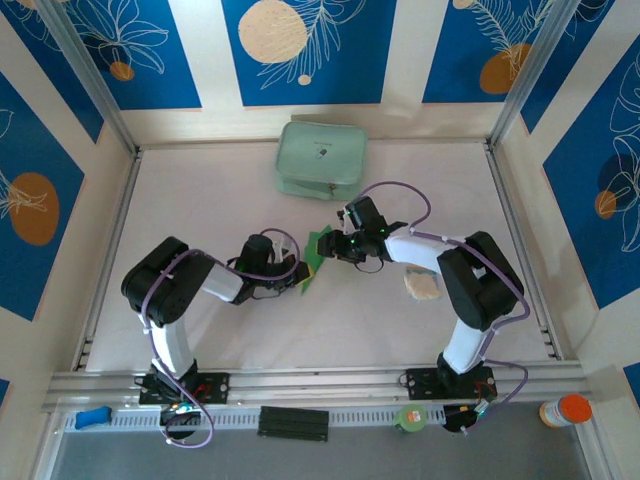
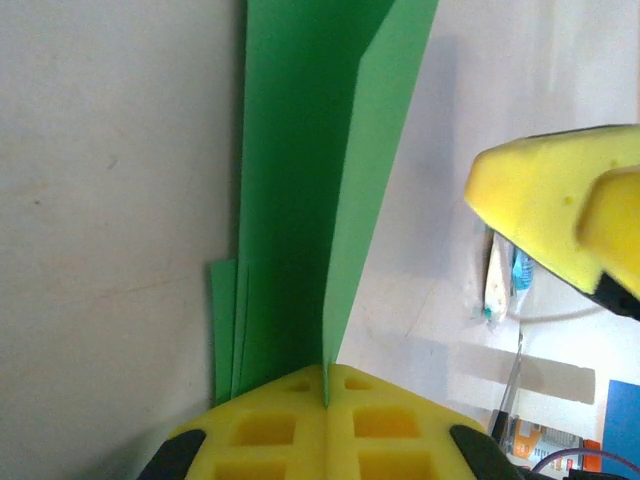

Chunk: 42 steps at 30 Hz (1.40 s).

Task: Fold a paper plane with a square sheet of paper (pick it up from the middle)
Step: Fold the wing for the fifth time at the center of the table.

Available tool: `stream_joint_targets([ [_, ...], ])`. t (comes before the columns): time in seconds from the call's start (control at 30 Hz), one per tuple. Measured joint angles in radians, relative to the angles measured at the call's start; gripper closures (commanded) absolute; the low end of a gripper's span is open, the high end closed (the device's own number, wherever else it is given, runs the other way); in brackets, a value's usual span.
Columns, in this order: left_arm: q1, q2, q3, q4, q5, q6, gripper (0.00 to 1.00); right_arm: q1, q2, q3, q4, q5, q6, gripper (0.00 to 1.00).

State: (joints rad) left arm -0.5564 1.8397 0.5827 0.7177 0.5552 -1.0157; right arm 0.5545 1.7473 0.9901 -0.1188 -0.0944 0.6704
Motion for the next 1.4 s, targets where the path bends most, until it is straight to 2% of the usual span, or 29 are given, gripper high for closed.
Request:
stream_joint_targets([
  [0.2, 0.0, -0.002, 0.013, -0.032, 0.006, 0.004, 0.98, 0.027, 0.073, 0.129, -0.114, 0.074, -0.043, 0.36],
  [0.57, 0.003, -0.004, 0.019, -0.046, 0.011, 0.004, 0.96, 0.053, 0.199, 0.262, -0.23, 0.138, -0.046, 0.36],
  [0.9, 0.003, -0.02, 0.019, -0.063, 0.009, 0.012, 0.85, 0.057, 0.246, 0.337, -0.324, 0.171, -0.02, 0.39],
  [1.4, 0.002, -0.124, 0.008, -0.227, -0.043, 0.102, 0.72, 0.072, 0.288, 0.414, -0.418, 0.22, 0.009, 0.4],
])
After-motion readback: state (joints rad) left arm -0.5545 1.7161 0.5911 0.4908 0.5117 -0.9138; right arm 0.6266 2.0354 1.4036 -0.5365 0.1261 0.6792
